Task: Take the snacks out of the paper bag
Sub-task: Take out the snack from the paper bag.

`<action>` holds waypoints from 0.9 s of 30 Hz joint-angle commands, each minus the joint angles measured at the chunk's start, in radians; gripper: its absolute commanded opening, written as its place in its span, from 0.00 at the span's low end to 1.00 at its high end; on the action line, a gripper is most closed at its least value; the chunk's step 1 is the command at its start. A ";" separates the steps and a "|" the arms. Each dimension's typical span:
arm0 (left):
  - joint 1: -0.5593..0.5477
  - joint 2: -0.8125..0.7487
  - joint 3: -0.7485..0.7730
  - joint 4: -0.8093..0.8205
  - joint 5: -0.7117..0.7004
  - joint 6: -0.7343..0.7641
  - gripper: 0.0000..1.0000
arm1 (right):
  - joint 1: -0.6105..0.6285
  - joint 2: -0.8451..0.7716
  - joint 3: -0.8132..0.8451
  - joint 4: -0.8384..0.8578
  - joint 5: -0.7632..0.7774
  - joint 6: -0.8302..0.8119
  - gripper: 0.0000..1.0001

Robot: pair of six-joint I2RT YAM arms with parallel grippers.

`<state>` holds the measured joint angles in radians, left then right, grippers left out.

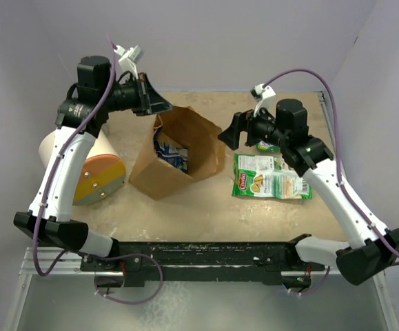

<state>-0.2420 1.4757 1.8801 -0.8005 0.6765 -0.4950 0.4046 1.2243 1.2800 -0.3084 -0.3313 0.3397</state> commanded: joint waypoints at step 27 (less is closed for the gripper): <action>-0.011 -0.132 -0.245 0.656 0.250 -0.362 0.00 | 0.650 0.130 -0.092 0.241 0.188 -0.711 0.36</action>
<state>-0.2481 1.3697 1.6051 -0.2752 0.9173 -0.8352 1.0142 1.3243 1.1858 -0.1665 -0.2859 -0.4168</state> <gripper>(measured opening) 0.009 0.361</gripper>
